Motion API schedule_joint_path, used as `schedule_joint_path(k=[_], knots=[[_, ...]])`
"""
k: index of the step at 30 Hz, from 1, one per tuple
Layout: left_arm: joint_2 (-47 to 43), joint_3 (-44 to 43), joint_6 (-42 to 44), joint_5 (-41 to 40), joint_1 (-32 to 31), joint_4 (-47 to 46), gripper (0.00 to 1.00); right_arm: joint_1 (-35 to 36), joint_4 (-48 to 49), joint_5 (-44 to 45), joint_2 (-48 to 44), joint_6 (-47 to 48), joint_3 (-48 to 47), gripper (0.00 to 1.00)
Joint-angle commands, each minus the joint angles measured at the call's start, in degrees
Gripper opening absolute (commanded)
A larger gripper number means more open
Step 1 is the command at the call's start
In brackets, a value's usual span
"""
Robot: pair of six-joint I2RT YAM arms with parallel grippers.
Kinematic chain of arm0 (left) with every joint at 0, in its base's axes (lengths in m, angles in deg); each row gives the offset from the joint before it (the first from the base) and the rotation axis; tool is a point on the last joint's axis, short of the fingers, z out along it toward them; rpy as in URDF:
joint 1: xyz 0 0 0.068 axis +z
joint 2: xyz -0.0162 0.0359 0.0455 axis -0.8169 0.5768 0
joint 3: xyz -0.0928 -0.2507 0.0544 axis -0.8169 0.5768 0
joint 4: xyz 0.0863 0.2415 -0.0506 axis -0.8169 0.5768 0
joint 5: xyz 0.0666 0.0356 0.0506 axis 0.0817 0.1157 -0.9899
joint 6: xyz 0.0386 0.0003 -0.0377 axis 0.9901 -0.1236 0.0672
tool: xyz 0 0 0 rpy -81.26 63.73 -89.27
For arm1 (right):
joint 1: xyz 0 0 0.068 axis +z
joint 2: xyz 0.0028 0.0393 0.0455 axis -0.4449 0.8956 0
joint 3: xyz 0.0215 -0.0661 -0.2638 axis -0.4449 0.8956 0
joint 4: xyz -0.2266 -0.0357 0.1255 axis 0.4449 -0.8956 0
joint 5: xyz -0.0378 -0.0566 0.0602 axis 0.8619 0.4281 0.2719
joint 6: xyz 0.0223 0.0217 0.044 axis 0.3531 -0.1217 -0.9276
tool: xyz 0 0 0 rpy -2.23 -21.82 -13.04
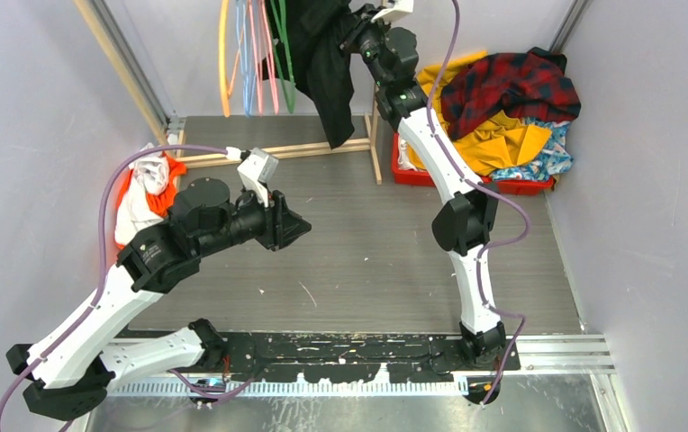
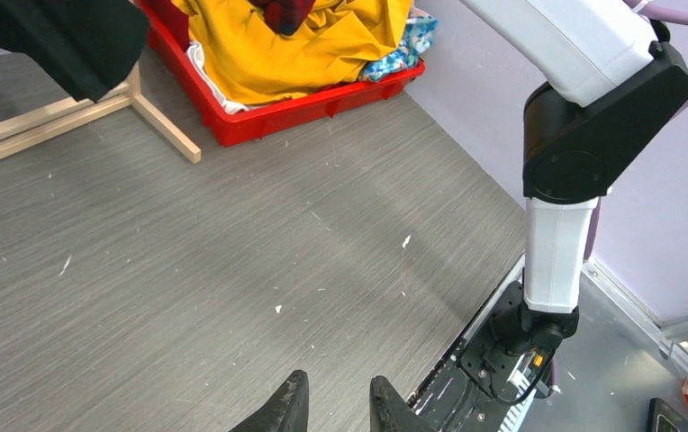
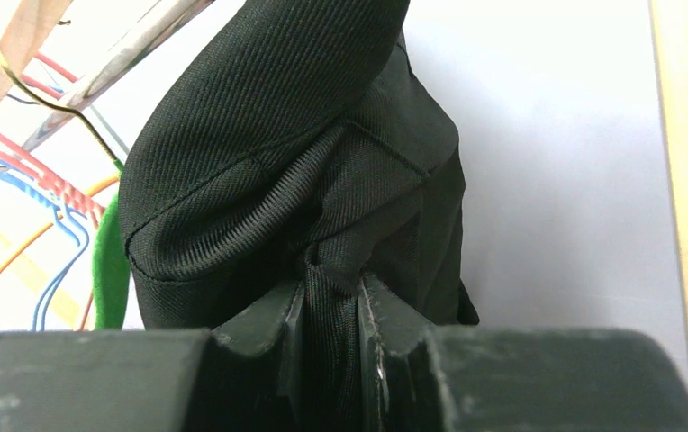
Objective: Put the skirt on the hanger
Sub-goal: Place the hanger at the clothesline.
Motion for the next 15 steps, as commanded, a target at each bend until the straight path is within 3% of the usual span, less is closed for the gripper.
schedule_joint_path(k=[1, 4, 10, 15], knots=[[0.2, -1.7, -0.5, 1.3, -0.2, -2.6, 0.31, -0.6, 8.4, 2.8, 0.7, -3.5, -8.0, 0.01], [0.2, -1.5, -0.6, 1.4, -0.2, -2.8, 0.31, -0.6, 5.6, 2.4, 0.9, -2.7, -8.5, 0.01], [0.4, -0.5, -1.1, 2.1, -0.2, -3.6, 0.31, -0.6, 6.5, 3.1, -5.3, -0.9, 4.6, 0.01], [-0.1, 0.2, -1.7, 2.6, -0.2, -4.3, 0.31, -0.6, 1.7, 3.3, -8.3, 1.8, 7.4, 0.01]])
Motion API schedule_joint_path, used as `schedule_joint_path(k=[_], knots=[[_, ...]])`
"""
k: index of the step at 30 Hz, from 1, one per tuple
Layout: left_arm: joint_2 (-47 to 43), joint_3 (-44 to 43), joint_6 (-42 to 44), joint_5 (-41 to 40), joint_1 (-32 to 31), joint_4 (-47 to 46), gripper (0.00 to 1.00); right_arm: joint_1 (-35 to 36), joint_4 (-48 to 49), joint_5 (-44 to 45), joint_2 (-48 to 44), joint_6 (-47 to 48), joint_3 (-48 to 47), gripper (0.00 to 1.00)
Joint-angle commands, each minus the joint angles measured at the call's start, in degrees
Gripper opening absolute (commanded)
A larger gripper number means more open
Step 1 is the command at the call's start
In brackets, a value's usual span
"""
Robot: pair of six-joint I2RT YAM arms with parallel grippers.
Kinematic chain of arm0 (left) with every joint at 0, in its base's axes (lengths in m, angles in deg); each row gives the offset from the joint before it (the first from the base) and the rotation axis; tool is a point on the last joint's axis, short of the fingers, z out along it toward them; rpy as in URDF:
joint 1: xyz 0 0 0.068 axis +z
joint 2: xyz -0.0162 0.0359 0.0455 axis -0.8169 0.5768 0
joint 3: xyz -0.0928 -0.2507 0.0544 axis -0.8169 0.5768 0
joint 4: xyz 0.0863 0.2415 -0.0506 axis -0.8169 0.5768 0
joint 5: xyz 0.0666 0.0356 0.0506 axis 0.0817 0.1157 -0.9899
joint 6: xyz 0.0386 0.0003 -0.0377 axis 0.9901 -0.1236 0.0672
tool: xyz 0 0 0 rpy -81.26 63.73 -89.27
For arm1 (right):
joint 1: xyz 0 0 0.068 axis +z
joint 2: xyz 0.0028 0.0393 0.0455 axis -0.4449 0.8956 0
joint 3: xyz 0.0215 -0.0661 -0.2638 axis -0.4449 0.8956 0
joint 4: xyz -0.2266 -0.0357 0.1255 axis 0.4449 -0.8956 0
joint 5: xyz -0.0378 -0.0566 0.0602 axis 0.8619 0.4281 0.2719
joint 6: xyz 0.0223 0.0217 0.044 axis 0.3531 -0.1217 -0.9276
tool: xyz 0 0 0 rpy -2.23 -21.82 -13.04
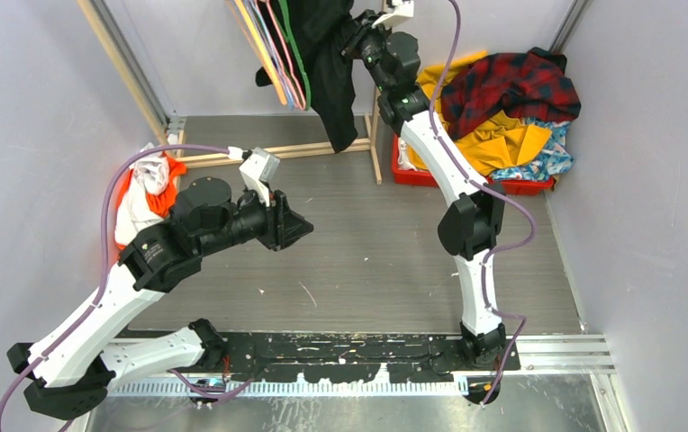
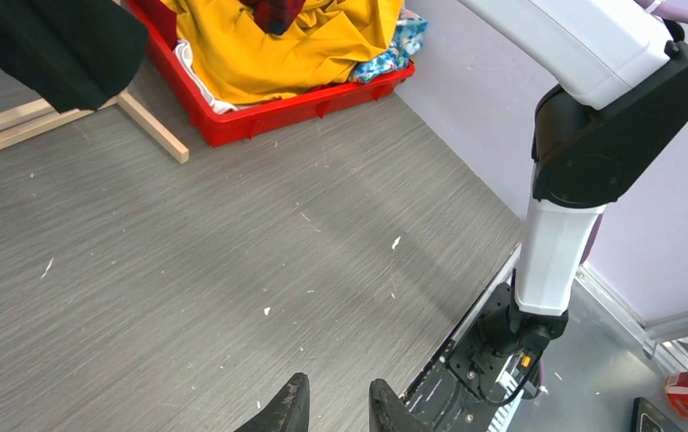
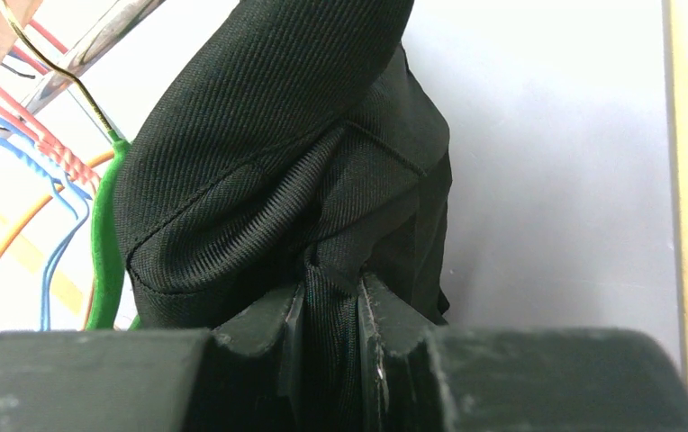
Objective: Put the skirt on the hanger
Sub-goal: Place the hanger at the clothesline.
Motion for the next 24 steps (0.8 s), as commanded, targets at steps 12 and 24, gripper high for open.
schedule_joint_path(k=[12, 24], knots=[[-1.2, -0.4, -1.5, 0.8, -0.2, -3.1, 0.31, -0.6, -21.6, 7.7, -10.2, 9.8, -2.3, 0.26], [-2.0, -0.4, -2.7, 0.5, -0.2, -1.9, 0.30, -1.7, -28.1, 11.7, -14.2, 13.6, -3.8, 0.57]])
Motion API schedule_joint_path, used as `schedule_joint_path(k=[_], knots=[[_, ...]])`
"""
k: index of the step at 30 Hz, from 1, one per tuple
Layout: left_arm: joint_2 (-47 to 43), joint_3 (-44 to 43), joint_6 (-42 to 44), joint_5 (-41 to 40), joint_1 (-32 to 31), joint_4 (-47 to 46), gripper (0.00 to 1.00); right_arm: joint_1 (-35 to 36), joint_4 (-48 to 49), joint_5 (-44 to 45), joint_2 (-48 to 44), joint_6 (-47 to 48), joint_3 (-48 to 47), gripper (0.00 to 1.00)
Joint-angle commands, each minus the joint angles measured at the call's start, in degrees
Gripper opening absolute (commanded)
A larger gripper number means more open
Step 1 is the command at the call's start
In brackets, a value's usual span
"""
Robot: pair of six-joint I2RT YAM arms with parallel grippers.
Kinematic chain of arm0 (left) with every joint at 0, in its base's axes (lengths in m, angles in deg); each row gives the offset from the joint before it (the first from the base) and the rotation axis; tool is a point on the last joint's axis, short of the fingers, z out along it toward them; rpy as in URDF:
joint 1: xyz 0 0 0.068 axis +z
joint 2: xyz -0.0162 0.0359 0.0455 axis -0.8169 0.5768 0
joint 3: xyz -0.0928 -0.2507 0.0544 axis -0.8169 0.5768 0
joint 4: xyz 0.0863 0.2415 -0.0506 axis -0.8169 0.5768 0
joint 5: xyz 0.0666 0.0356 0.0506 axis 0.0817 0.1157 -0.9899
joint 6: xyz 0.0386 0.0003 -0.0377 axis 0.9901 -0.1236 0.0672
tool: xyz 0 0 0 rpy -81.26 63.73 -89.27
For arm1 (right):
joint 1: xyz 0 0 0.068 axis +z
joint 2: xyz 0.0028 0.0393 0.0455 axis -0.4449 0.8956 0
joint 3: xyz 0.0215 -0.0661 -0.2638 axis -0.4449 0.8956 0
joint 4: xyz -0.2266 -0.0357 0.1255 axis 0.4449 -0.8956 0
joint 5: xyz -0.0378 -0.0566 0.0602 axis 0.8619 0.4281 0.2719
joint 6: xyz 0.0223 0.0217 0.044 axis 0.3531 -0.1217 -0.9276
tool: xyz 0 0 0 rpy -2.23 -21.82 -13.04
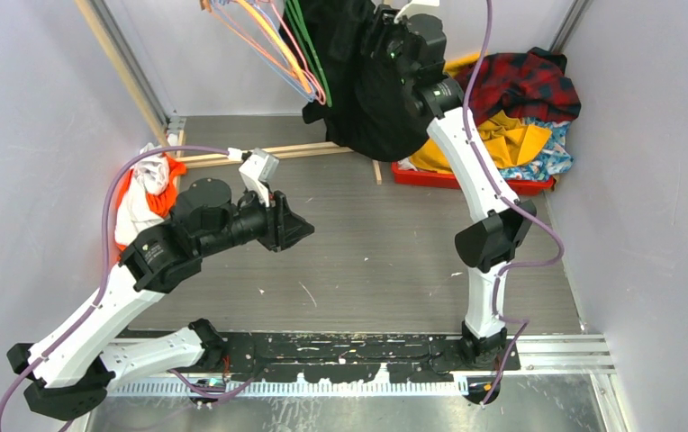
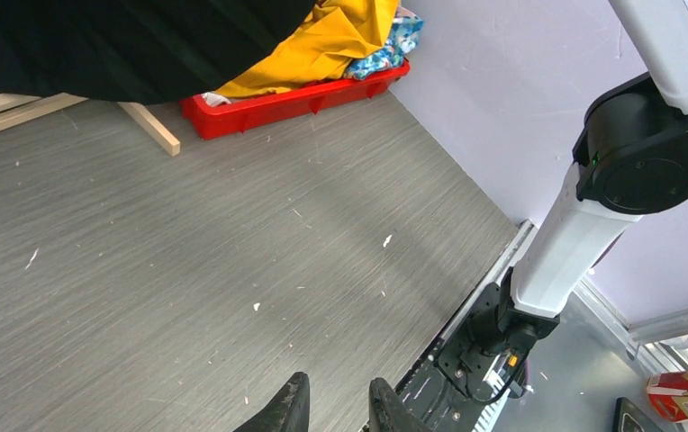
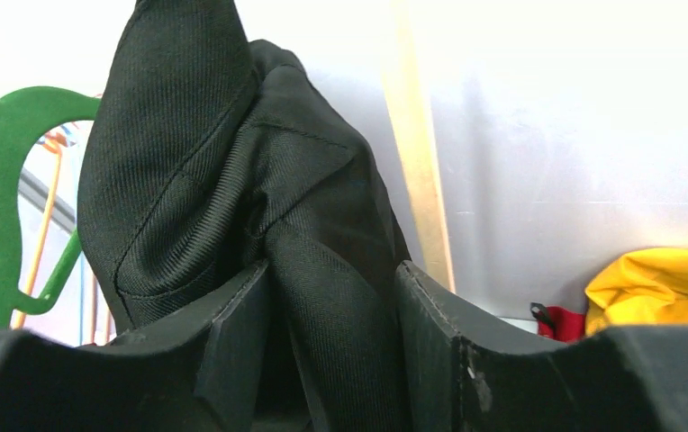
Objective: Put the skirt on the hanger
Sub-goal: Place the hanger at the clothesline, then pick up the skirt from the bin.
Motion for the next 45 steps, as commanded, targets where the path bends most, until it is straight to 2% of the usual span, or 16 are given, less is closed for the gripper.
schedule_joint_path(k=[1, 5, 9, 14, 17, 18, 19, 22, 24, 25, 26, 30, 34, 40, 45], knots=[[-2.0, -1.1, -0.7, -0.2, -0.2, -1.2, 0.31, -0.9, -1.9, 2.4, -3.9, 1.3, -3.4, 0.57], [-2.5, -0.8, -0.8, -0.6, -0.2, -0.8, 0.31, -3.3, -3.7, 0.5, -4.9, -0.3, -4.5, 0.59], [-2.7, -0.5, -0.5, -1.1, -0.2, -0.4, 0.31, -7.9, -4.5, -3.8, -9.0, -4.8, -1.9, 0.65], [-2.4, -0.3, 0.4, -2.2, -0.2, -0.3, 0.34, -13.6, -7.0, -8.4, -14.5, -9.4, 2.3, 0.87], [-1.9, 0.1, 1.0, -2.9, -0.2, -0.4, 0.37, -16.7, -8.7, -10.2, -17.7, -11.0, 6.0, 0.90], [-1.7, 0.5, 1.1, -3.0, -0.2, -0.7, 0.38, -17.7, -8.7, -11.2, -18.9, -11.2, 7.5, 0.97], [-1.4, 1.0, 1.2, -3.2, -0.2, -1.2, 0.41, -18.6, -8.9, -11.3, -20.0, -11.2, 8.7, 1.00], [-0.3, 1.6, 1.6, -3.6, -0.2, -1.7, 0.47, -21.6, -12.5, -9.0, -21.3, -11.8, 10.0, 1.00], [0.6, 1.8, 1.9, -4.3, -0.2, -1.7, 0.78, -24.7, -14.0, -7.9, -21.5, -14.0, 11.8, 1.00], [0.9, 2.1, 2.0, -4.4, -0.2, -1.7, 0.88, -27.3, -14.7, -7.6, -21.3, -15.4, 12.7, 1.00], [1.3, 2.4, 2.2, -4.6, -0.2, -2.0, 0.92, -29.3, -15.3, -7.7, -21.0, -17.0, 13.6, 0.99], [2.5, 5.4, 1.7, -7.7, -0.1, -2.9, 0.97, -35.5, -14.3, -8.6, -20.3, -21.3, 20.0, 0.97], [4.0, 9.9, -0.4, -9.5, 0.7, -4.6, 1.00, -37.5, -14.2, -6.2, -19.6, -20.5, 25.2, 0.96], [7.7, 17.9, -2.8, -5.1, 5.4, -10.5, 1.00, -37.9, -13.0, -2.0, -18.7, -17.7, 32.8, 0.95], [11.3, 22.1, -3.7, -0.4, 9.0, -16.3, 0.99, -39.0, -13.3, 4.8, -17.9, -16.0, 36.9, 0.94]])
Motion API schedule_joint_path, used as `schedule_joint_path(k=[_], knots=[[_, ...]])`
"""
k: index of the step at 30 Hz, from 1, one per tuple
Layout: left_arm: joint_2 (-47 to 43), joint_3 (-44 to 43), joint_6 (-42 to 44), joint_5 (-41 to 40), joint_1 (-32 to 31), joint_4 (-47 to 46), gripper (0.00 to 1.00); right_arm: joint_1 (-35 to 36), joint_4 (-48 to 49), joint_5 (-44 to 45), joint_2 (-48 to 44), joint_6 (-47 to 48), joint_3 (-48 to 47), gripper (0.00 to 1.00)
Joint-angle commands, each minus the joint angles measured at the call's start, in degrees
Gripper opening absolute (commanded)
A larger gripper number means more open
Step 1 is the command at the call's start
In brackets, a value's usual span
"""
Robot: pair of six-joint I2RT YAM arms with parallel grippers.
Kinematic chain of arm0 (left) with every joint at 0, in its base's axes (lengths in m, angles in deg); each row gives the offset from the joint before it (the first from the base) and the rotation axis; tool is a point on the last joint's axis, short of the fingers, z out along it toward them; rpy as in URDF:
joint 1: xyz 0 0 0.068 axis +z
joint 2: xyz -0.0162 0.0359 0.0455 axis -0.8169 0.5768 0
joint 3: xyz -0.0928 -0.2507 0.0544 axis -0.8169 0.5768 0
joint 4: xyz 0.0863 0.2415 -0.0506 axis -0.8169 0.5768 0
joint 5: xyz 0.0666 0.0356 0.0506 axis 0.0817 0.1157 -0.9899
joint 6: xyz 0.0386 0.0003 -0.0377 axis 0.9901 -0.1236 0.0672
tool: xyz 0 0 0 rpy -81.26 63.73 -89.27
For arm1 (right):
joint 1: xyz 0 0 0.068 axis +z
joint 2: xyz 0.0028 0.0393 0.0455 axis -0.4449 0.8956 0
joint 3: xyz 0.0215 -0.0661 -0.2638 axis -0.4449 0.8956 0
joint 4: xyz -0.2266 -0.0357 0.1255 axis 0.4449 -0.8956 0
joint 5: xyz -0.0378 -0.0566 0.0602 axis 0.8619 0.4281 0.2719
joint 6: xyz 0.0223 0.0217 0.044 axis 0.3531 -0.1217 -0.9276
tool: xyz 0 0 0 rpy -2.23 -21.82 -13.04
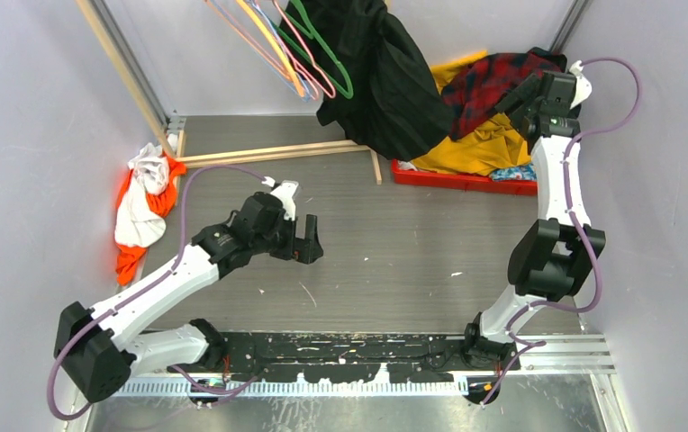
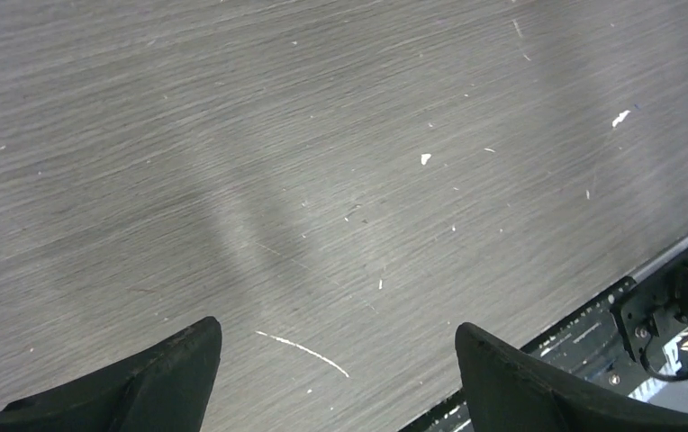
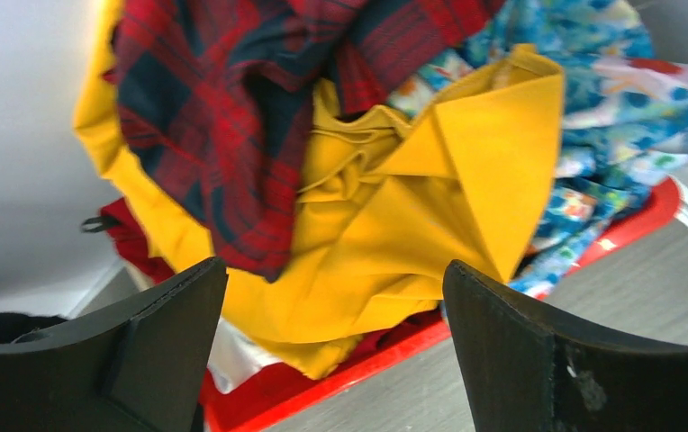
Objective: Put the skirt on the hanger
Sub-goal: Pick up the skirt from the bin.
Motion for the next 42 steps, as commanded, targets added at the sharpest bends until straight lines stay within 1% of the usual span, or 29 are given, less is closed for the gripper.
schedule_joint_path(k=[1, 4, 6, 8, 10, 12, 14, 15, 22, 26, 27, 30, 32, 34, 37, 39, 41, 42], knots=[[2.4, 1.4, -1.5, 5.5, 2.7, -9.4, 0.99, -1.4, 2.6, 8.7, -0.7, 1.7, 2.5, 0.94], [4.7, 1.9, -1.6, 8.0, 3.9, -11.5, 1.00, -2.7, 3.1, 15.0, -0.9, 1.1, 5.3, 0.94], [5.8, 2.2, -1.7, 9.3, 4.4, -12.7, 1.00, -3.7, 3.6, 16.8, -0.8, 0.1, 7.5, 0.90], [6.7, 2.5, -1.9, 10.5, 4.9, -14.1, 1.00, -5.0, 4.5, 15.0, -0.3, -1.5, 9.7, 0.80], [7.4, 2.9, -2.2, 11.4, 5.2, -15.2, 1.00, -5.5, 4.7, 12.8, 0.7, -2.2, 11.0, 0.65], [7.8, 3.3, -2.3, 12.2, 5.4, -15.9, 0.99, -5.5, 4.8, 9.4, 1.6, -2.5, 11.7, 0.55], [7.9, 3.5, -2.4, 12.7, 5.7, -16.4, 0.99, -5.5, 5.2, 7.4, 2.1, -3.0, 12.5, 0.41], [7.9, 3.8, -2.4, 12.9, 5.8, -16.6, 0.99, -5.6, 5.4, 7.0, 2.2, -3.1, 13.0, 0.36], [9.3, 3.9, -2.3, 15.0, 7.2, -17.9, 0.99, -5.1, 7.5, 2.5, 5.0, -4.4, 14.4, 0.37], [9.8, 3.7, -2.3, 15.4, 7.4, -18.0, 0.98, -4.3, 7.9, 1.8, 6.5, -4.4, 14.7, 0.49], [9.9, 3.6, -2.3, 15.5, 7.4, -18.2, 0.98, -4.0, 7.8, 2.0, 6.7, -4.1, 14.8, 0.50], [10.1, 3.5, -2.7, 16.0, 7.4, -18.7, 0.97, -3.2, 8.8, 3.5, 5.2, -4.4, 16.9, 0.49], [10.1, 3.5, -2.9, 16.6, 7.4, -19.1, 0.97, -2.5, 10.9, 4.2, 3.1, -4.8, 19.9, 0.49], [11.9, 3.5, -3.0, 17.0, 7.4, -19.4, 0.96, -1.7, 12.0, 5.3, 1.3, -4.6, 21.5, 0.48], [12.2, 3.4, -3.0, 17.6, 7.4, -19.4, 0.96, -1.3, 14.1, 5.6, -2.3, -5.0, 24.7, 0.53], [12.2, 3.4, -3.0, 17.7, 7.4, -19.5, 0.96, -1.0, 15.5, 5.5, -4.8, -4.8, 26.1, 0.60], [12.4, 3.2, -3.0, 18.0, 7.5, -19.6, 0.96, -0.2, 14.7, 6.3, -6.0, -3.8, 25.9, 0.63], [12.4, 3.1, -3.0, 18.1, 7.4, -19.6, 0.96, 0.2, 14.5, 6.7, -6.5, -3.5, 25.8, 0.66]])
